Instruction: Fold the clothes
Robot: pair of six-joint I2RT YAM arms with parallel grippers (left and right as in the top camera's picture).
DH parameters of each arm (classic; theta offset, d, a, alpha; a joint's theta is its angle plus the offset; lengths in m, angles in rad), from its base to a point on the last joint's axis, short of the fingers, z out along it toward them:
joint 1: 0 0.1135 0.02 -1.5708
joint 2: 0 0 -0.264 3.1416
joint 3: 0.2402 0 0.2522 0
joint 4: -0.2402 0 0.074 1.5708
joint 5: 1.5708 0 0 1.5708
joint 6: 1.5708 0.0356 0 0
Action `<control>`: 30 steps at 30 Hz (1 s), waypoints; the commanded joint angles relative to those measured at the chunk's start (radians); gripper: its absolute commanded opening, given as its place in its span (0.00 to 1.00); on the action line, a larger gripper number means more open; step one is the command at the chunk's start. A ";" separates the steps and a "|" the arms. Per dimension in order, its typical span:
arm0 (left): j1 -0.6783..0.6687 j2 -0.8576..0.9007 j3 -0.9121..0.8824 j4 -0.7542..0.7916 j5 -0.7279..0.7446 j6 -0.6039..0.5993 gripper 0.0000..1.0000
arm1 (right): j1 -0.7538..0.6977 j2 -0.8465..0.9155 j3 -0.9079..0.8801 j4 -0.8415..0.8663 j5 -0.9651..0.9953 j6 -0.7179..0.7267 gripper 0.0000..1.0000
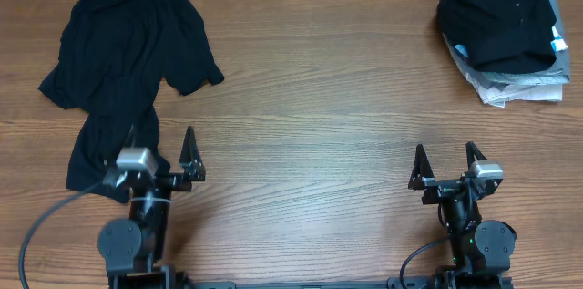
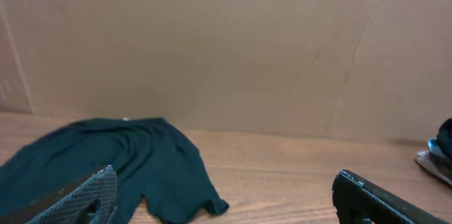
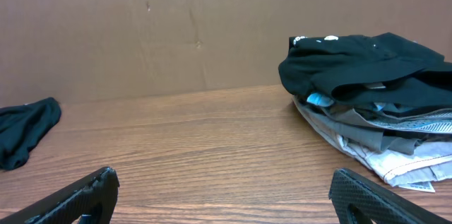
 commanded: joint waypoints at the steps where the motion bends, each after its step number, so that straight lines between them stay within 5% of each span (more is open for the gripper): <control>1: 0.022 -0.096 -0.069 0.027 0.024 -0.010 1.00 | 0.005 -0.009 -0.010 0.005 0.006 0.008 1.00; 9: 0.032 -0.240 -0.189 0.062 0.023 -0.003 1.00 | 0.005 -0.009 -0.010 0.005 0.006 0.008 1.00; 21: 0.032 -0.285 -0.189 -0.243 0.012 0.024 1.00 | 0.005 -0.009 -0.010 0.005 0.006 0.008 1.00; 30: 0.032 -0.283 -0.189 -0.242 0.007 0.043 1.00 | 0.005 -0.009 -0.010 0.005 0.006 0.008 1.00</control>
